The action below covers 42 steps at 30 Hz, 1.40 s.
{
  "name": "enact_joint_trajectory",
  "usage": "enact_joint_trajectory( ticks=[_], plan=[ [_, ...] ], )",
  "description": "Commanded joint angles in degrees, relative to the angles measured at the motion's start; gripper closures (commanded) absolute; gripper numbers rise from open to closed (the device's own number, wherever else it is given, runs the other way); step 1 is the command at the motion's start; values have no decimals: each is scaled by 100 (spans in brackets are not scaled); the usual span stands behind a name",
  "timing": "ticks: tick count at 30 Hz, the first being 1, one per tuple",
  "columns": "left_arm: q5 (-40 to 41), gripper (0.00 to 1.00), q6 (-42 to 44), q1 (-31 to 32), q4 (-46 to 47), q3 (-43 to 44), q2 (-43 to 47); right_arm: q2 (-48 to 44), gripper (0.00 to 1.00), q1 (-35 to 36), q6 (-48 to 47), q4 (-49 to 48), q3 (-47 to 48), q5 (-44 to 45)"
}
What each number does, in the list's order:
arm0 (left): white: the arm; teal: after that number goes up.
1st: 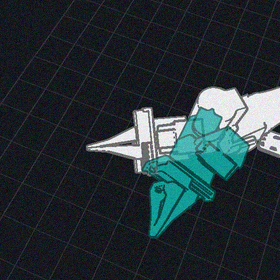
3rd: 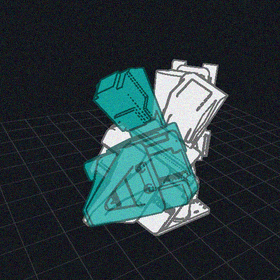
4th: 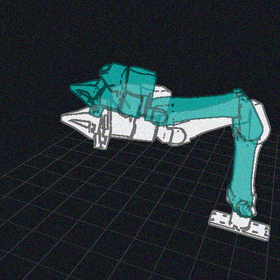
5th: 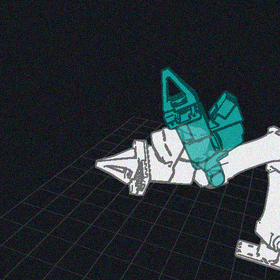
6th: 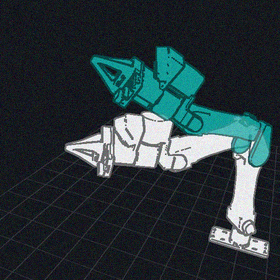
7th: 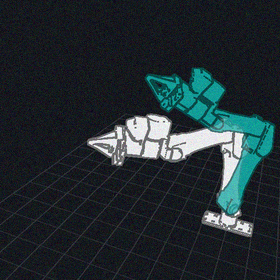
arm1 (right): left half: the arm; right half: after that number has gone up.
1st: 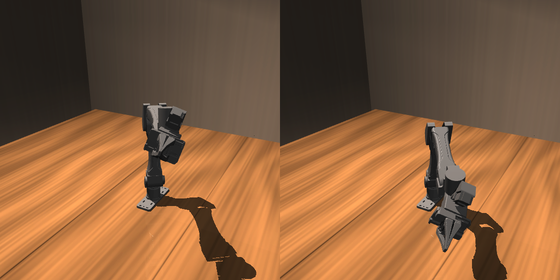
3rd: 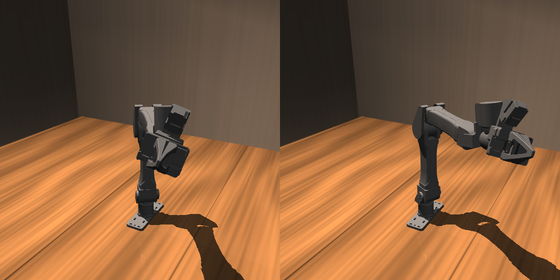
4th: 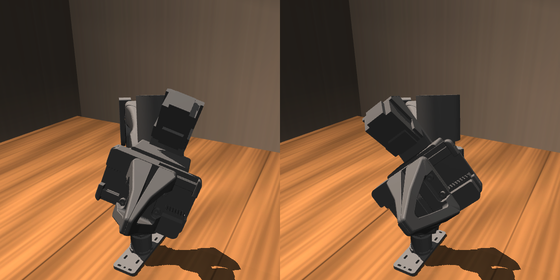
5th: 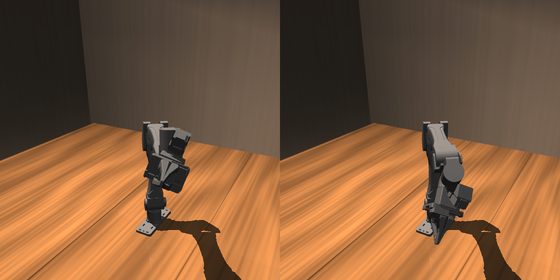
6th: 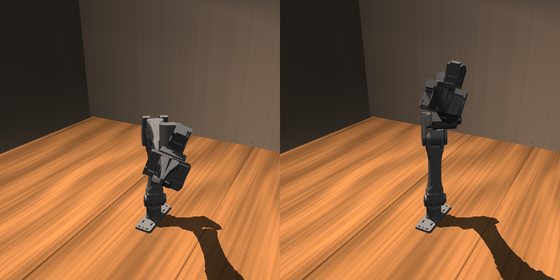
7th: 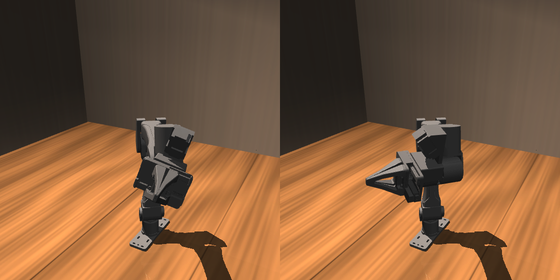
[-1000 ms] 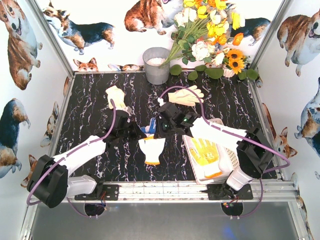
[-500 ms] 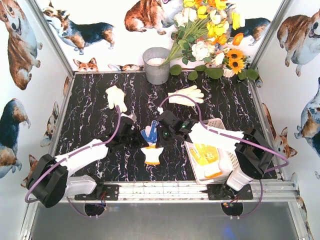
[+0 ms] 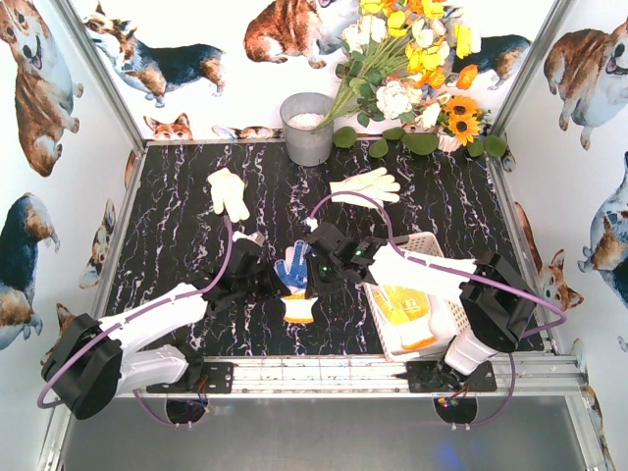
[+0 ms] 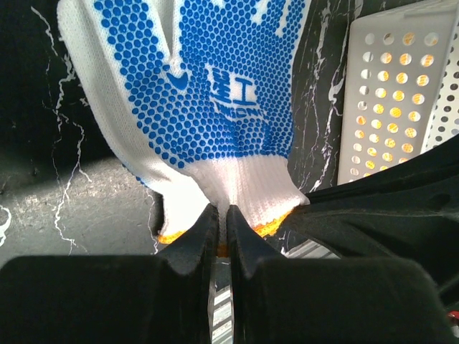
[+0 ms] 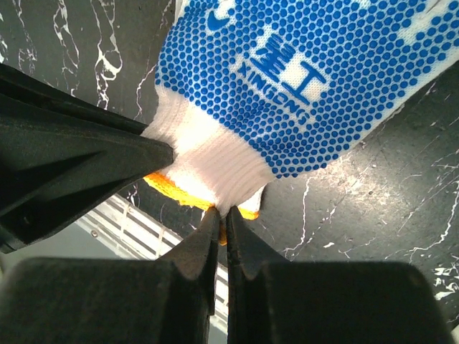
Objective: Put the gloves into the storage basket
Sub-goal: Pair the glove with the glove.
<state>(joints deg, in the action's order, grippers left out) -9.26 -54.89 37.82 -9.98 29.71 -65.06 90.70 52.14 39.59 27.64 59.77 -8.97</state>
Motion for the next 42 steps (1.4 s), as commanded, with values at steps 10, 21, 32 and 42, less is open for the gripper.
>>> enact_joint_trajectory(
  ticks=[10, 21, 32, 42],
  plan=[
    [130, 100, -302, 295, -232, -407, 216, 121, 100, 183, 99, 101, 96, 30],
    [14, 99, -343, 314, 57, -607, -70, 442, 100, 204, 59, 253, 163, -107],
    [120, 72, -256, 326, -44, -631, 52, 651, 91, 316, -21, 682, 408, -77],
    [1280, 31, 580, 317, -1665, 537, 634, -132, 54, 393, 175, 488, 251, 241]
  ],
)
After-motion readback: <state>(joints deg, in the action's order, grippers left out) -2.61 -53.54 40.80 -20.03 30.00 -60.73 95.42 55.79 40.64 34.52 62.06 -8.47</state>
